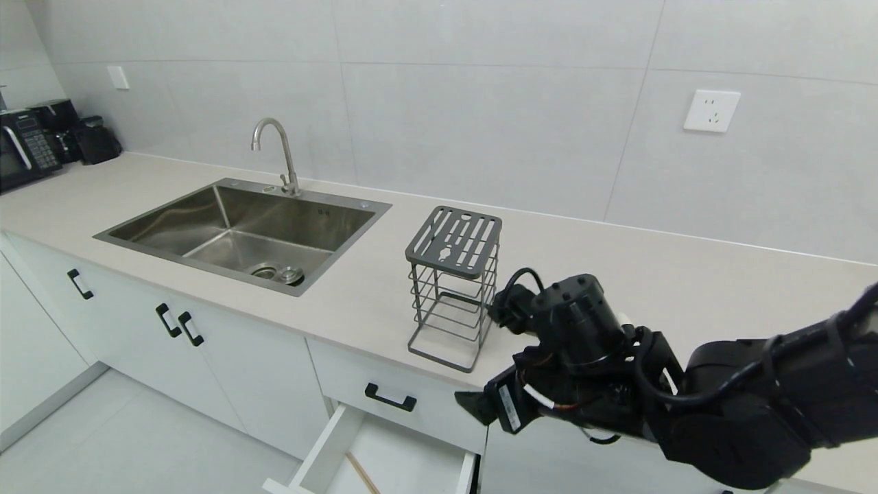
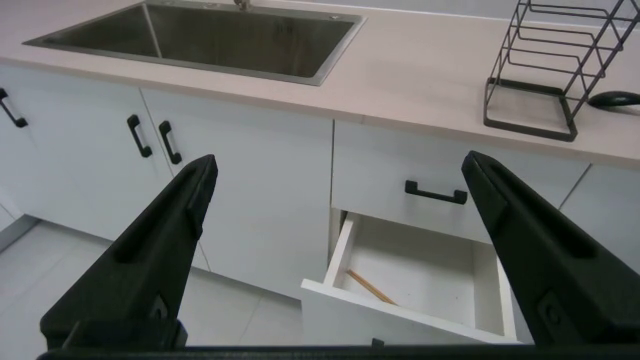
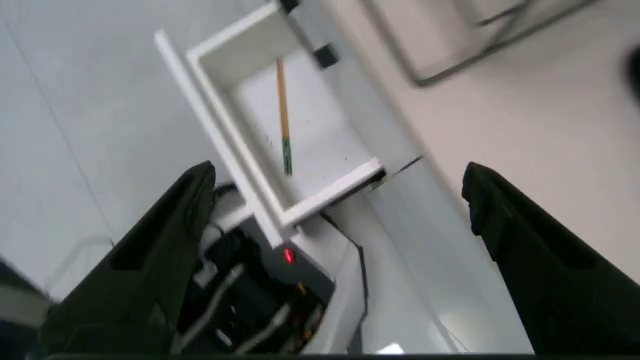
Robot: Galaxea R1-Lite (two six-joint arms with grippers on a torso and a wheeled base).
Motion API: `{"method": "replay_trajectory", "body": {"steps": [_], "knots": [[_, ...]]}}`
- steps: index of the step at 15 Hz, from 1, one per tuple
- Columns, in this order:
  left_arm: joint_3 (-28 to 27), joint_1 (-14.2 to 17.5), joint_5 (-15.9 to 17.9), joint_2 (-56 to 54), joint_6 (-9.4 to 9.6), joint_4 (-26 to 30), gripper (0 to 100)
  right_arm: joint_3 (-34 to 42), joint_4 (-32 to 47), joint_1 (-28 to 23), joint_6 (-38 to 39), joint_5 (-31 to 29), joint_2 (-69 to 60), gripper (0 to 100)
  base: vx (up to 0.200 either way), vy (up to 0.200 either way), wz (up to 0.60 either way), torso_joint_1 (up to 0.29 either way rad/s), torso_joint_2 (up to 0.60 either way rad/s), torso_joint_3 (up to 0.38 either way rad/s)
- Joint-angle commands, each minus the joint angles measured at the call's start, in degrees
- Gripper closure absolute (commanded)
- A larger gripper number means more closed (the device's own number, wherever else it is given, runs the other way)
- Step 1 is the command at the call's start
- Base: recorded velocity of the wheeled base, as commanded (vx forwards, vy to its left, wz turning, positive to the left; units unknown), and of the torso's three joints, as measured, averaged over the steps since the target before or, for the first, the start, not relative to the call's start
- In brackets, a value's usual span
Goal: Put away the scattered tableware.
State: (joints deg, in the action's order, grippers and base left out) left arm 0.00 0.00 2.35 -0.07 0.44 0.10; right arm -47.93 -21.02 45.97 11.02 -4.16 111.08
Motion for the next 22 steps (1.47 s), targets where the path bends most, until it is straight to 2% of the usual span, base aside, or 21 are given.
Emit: {"method": "replay_trajectory", "body": {"steps": [1,6,9,12,15,22], "knots": [[0.0,0.0,0.0,0.1,0.0,0.0,0,0.5,-1.1,-2.6,0.6,-0.3,-0.3,0,0.0,0.0,0.0,0.0,0.0,0.0],[0.0,0.0,0.0,0.1,0.0,0.0,0,0.6,-1.2,-8.1,-1.3,-1.8,1.9,0,0.0,0.0,0.0,0.0,0.0,0.0],[0.0,0.0,0.0,0.1,0.0,0.0,0,3.8,-1.2,-9.3,-0.7,-3.4,2.1,0,0.0,0.0,0.0,0.0,0.0,0.0],[0.0,0.0,0.0,0.1,0.0,0.0,0,3.5,-2.3,-14.5,-2.7,-4.4,3.1,0,0.0,0.0,0.0,0.0,0.0,0.0],[0.0,-0.1,0.0,0.1,0.0,0.0,0,3.1,-5.4,-15.5,-3.2,-4.1,5.6,0,0.0,0.0,0.0,0.0,0.0,0.0],[0.0,0.0,0.0,0.1,0.0,0.0,0,1.0,-5.9,-18.3,-4.7,-2.6,9.4,0,0.0,0.0,0.0,0.0,0.0,0.0]]}}
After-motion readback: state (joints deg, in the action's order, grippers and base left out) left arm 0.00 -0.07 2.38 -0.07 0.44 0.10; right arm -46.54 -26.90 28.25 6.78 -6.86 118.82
